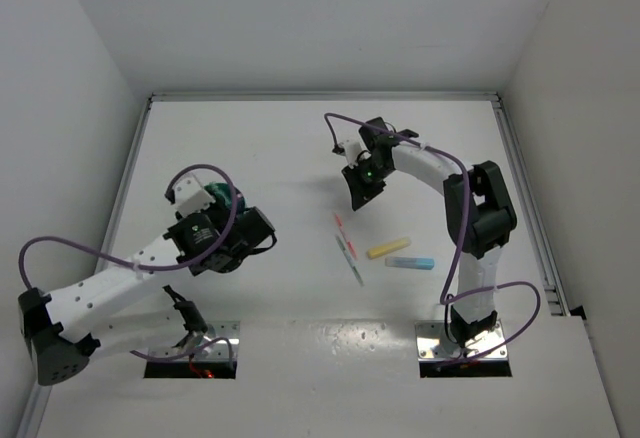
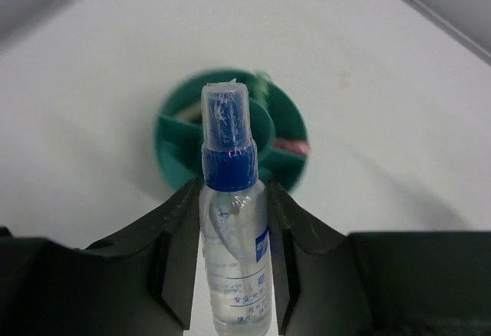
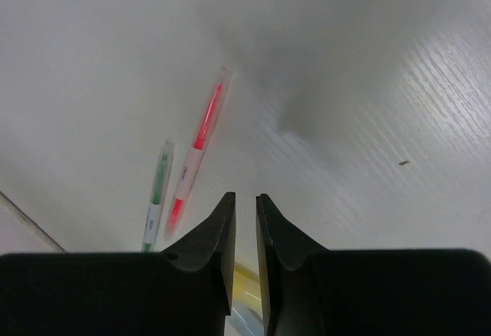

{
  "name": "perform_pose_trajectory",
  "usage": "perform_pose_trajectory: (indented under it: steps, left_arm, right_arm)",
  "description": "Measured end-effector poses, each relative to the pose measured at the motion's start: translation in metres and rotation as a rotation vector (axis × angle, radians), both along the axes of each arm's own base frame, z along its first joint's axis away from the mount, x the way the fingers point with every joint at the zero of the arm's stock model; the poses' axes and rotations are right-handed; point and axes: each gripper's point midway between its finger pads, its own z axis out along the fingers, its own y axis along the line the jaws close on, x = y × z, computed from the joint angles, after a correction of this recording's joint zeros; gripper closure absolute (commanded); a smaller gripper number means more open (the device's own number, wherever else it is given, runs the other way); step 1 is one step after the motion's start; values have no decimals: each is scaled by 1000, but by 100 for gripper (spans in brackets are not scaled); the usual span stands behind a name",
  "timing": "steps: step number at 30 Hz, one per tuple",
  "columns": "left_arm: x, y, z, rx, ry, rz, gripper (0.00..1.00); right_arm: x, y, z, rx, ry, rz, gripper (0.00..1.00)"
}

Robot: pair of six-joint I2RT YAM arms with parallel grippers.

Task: Sort the stationery into containers
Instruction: Pick up the stationery from the center of the board, then place the stationery in the storage box.

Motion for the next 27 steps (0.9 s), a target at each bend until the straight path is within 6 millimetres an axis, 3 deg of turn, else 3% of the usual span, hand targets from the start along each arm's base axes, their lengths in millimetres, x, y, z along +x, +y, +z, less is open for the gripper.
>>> perform_pose_trajectory:
  steps: [3,8,15,23,27]
  left_arm:
    - [1,38,9,106,-49,107,100]
    - [11,67,12,253,-43,225,100]
    - [31,77,-11,395,51,316,100]
    - [66,78,5,404,13,396,100]
    - [76,84,0,430,35,428,100]
  right_arm:
    - [-2,0,1,13,9,10,83]
    - [-4,1,1,19,14,19,83]
    - [-5,3,2,33,18,27,83]
    - [-3,0,3,39,19,22,82]
    - [-2,-1,3,42,20,18,80]
